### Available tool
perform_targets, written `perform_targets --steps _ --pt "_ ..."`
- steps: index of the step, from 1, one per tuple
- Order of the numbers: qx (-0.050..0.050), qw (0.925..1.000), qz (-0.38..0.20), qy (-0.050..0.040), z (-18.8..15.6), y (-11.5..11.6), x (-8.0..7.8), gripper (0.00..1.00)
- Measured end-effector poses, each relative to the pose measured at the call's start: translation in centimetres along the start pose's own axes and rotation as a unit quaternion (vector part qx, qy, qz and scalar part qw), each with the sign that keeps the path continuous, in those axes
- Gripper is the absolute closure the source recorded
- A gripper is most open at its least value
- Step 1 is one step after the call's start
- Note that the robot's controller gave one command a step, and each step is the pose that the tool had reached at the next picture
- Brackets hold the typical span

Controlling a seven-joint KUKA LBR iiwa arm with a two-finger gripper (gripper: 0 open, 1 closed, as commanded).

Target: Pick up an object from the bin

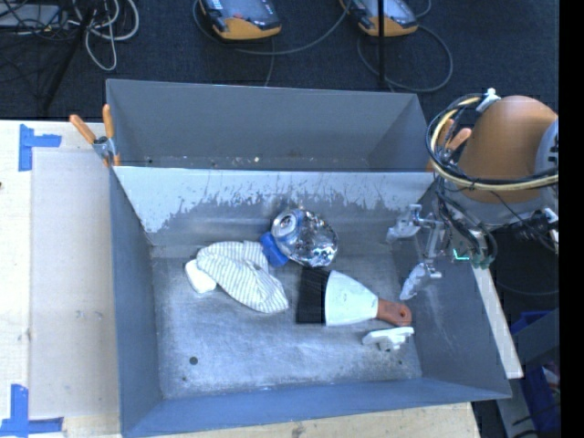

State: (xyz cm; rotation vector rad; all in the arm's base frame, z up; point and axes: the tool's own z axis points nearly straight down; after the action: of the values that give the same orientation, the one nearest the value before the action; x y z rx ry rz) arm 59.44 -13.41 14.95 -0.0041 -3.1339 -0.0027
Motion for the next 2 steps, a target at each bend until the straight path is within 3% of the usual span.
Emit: perform_targets --steps 1,2 --pt "0.001 1.0000 -0.001 -0.0039 -0.4 0.0 -0.2 0.00" --pt "0.004 0.9930 -0.118 -0.0035 7.0 3.9 5.4 1.00"
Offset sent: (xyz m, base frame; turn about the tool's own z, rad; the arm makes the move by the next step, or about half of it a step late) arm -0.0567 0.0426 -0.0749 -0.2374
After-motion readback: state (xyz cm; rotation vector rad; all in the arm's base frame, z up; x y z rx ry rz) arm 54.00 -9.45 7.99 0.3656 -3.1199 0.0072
